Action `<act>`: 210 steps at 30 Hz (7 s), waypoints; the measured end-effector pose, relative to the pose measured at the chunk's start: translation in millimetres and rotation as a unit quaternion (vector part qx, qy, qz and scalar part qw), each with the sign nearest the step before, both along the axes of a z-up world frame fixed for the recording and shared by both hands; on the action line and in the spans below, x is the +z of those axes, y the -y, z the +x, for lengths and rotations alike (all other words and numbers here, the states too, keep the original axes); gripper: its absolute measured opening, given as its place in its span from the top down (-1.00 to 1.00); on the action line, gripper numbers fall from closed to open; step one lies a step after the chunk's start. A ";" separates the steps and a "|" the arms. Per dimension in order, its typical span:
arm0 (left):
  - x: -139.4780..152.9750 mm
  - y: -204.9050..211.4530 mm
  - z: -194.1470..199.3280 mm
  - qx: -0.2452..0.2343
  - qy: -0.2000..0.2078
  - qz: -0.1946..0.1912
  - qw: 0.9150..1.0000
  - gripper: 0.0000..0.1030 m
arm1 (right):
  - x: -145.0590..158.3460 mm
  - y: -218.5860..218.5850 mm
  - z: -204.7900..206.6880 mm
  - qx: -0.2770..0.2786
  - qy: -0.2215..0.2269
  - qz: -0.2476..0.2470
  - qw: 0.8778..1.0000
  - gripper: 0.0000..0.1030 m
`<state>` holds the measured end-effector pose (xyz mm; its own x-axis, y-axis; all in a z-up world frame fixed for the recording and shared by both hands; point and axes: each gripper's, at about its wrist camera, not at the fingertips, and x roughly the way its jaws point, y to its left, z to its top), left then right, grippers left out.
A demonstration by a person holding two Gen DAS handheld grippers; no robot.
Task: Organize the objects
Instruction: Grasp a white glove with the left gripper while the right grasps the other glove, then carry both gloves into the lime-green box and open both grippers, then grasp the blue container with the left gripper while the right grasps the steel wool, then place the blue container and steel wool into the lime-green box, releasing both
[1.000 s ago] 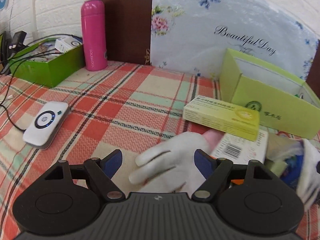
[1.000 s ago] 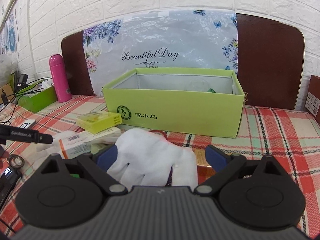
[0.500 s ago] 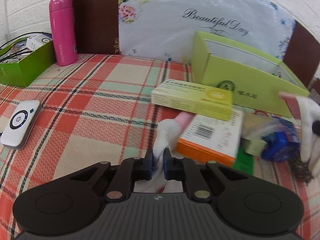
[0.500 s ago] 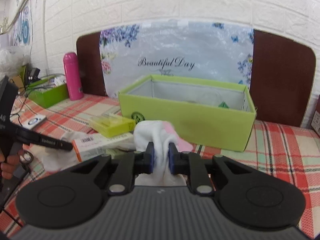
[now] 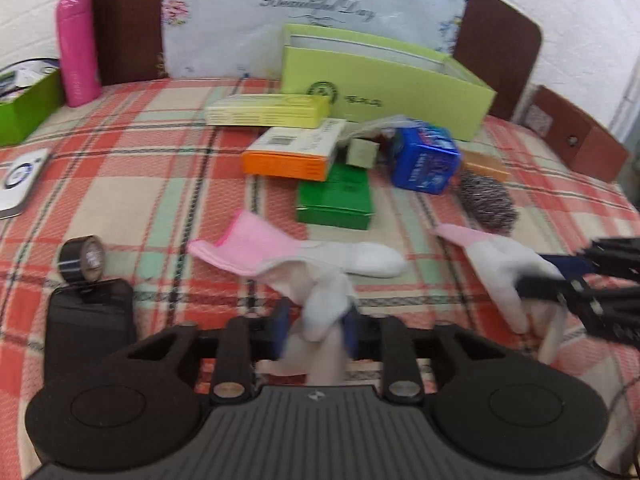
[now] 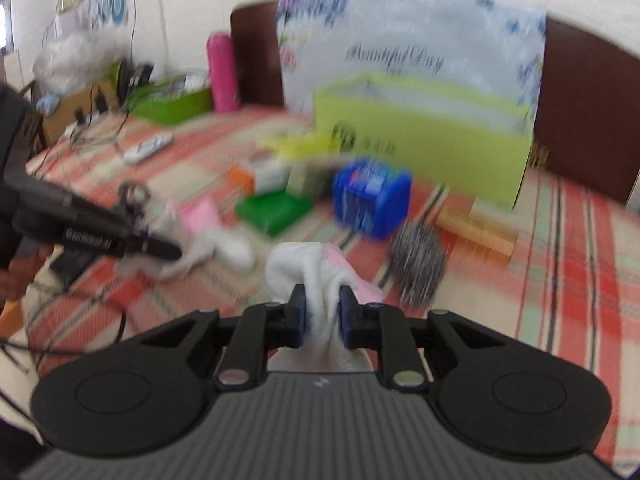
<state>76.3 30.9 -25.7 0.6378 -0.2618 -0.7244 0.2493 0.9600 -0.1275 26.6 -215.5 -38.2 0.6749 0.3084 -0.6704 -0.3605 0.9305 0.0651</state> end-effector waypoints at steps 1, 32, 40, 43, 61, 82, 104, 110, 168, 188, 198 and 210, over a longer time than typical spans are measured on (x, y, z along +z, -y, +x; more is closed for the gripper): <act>-0.5 -1.6 -0.4 0.019 0.004 0.002 1.000 -0.23 | -3.7 0.5 -2.6 0.001 -0.008 0.006 1.000 0.22; 50.3 18.9 19.0 -0.008 0.047 -0.095 0.994 0.88 | 28.8 7.9 4.6 -0.019 0.044 0.032 0.998 0.63; 100.3 41.7 54.6 -0.022 0.107 -0.113 0.988 0.88 | 69.6 34.7 33.5 -0.078 0.134 0.042 0.987 0.63; 112.4 53.4 75.5 -0.020 0.122 -0.111 0.986 0.88 | 75.6 43.1 52.6 -0.099 0.150 0.051 0.982 0.63; 110.4 88.9 229.0 0.019 0.138 -0.101 0.985 0.88 | 52.1 52.6 208.0 -0.154 0.177 0.035 0.971 0.63; 83.8 68.5 215.5 0.074 0.125 -0.079 0.986 -0.50 | 32.2 49.6 212.8 -0.177 0.172 0.009 0.969 -1.00; 102.4 55.8 69.5 0.073 0.117 -0.074 0.988 -0.51 | 87.8 51.4 57.7 -0.163 0.175 0.052 0.970 -1.00; 73.9 56.2 42.0 0.062 0.085 -0.081 0.991 -0.51 | 68.5 50.5 26.1 -0.158 0.151 0.047 0.975 -1.00; 7.0 111.6 77.2 -0.023 0.023 -0.034 0.999 -0.23 | -39.1 51.6 49.9 -0.161 0.002 0.050 0.986 0.30; 115.6 106.9 103.3 -0.011 0.150 -0.048 0.987 -0.22 | 53.0 66.4 74.5 -0.174 0.147 0.063 0.972 0.34; 107.6 117.7 189.6 0.037 0.152 0.005 0.988 -0.18 | 62.3 66.8 157.2 -0.185 0.175 0.051 0.966 0.34; 81.6 109.4 238.2 0.032 0.163 -0.015 0.986 -0.64 | 27.3 60.6 222.4 -0.183 0.151 0.039 0.971 -0.12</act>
<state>314.5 -78.5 55.9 0.8511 -0.2310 -0.4714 0.2203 0.9723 -0.0787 248.9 -276.1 -10.9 0.9113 0.0525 -0.4083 -0.0199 0.9963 0.0837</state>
